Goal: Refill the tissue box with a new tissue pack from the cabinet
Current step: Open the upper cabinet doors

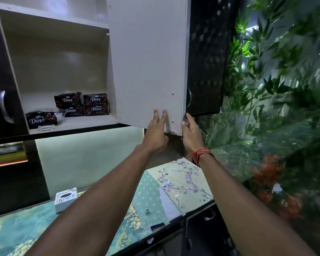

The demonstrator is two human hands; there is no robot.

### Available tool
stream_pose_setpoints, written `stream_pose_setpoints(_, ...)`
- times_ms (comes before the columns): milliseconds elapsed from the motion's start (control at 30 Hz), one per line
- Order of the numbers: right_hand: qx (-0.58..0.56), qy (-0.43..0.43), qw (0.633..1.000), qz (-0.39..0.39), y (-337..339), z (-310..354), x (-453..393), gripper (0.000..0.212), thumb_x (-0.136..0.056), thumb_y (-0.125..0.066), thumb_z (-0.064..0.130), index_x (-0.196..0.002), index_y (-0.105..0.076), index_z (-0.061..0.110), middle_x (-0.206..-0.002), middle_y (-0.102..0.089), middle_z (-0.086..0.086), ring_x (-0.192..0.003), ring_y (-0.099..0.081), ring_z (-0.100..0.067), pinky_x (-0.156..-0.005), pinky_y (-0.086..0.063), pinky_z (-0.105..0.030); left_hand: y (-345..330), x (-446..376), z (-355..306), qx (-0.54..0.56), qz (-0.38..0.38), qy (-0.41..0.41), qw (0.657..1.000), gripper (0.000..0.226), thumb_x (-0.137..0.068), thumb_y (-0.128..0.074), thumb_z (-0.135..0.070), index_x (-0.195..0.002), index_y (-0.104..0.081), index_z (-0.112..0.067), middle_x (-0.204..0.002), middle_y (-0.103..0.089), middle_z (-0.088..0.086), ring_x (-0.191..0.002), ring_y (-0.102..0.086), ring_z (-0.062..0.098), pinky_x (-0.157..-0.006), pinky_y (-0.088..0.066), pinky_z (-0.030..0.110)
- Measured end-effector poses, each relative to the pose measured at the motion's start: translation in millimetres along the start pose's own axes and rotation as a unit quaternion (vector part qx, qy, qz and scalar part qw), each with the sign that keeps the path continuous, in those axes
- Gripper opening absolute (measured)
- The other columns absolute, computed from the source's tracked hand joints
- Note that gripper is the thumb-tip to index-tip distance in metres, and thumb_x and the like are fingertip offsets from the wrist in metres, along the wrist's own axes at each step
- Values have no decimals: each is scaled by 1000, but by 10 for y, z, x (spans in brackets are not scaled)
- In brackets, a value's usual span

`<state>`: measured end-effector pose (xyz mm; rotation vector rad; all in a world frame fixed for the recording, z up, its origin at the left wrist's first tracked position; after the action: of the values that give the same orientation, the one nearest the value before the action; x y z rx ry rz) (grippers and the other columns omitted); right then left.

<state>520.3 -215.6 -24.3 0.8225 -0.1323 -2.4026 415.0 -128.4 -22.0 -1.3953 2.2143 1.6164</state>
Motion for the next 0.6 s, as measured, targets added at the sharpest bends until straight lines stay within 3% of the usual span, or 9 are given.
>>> stream_pose_setpoints(200, -42, 16, 998, -31, -15, 31, 23, 41, -100, -42, 27, -140, -45, 21, -126, -62, -9, -115, -58, -27, -98, -47, -36, 88, 36, -7, 17, -28, 8, 999, 95, -85, -57, 8, -157, -10, -32, -167, 5, -1, -151, -19, 33, -111, -42, 46)
stream_pose_setpoints(300, -38, 90, 980, -172, 63, 241, 152, 35, -95, -48, 25, -127, -56, 12, -116, -61, -10, -102, -61, -27, -84, -48, -31, 211, 41, 0, 48, -54, 8, 997, 85, -83, -50, 13, -155, -25, -26, -166, -12, 3, -151, -19, 26, -119, -32, 41)
stream_pose_setpoints(367, -59, 175, 956, -227, 57, 508, 281, 31, -92, -50, 22, -118, -59, 8, -107, -60, -10, -94, -58, -21, -79, -47, -29, 322, 30, 44, 91, -68, 3, 994, 79, -80, -46, 15, -150, -37, -20, -161, -27, 7, -146, -31, 27, -116, -36, 43)
stream_pose_setpoints(467, -90, 255, 947, -176, -199, 893, 389, 24, -90, -51, 15, -107, -63, 5, -102, -63, -10, -88, -58, -16, -73, -45, -17, 535, 23, 219, 138, -79, -1, 987, 68, -83, -50, 9, -143, -46, -22, -149, -47, 6, -115, -64, 26, -94, -56, 45)
stream_pose_setpoints(533, -126, 244, 951, -139, -439, 1051, 393, 20, -90, -53, 13, -105, -64, 5, -102, -65, -9, -87, -59, -13, -70, -43, -7, 756, 51, 401, 154, -105, 19, 982, 61, -86, -52, 4, -139, -49, -25, -140, -56, 4, -97, -71, 24, -84, -60, 45)
stream_pose_setpoints(600, -167, 207, 959, -99, -745, 1153, 364, 17, -91, -54, 11, -105, -63, 7, -102, -66, -8, -87, -59, -12, -70, -42, -5, 1038, 112, 673, 156, -147, 54, 975, 59, -87, -49, 7, -138, -51, -22, -133, -61, 7, -100, -69, 24, -87, -59, 42)
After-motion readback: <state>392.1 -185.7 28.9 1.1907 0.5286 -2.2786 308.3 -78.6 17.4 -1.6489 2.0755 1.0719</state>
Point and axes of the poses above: each hand's wrist, its own x-axis away from the middle knuckle, its own y-axis out of the back of the hand, z = x × y, the point moved 4 cm from there along -x, towards the middle knuckle
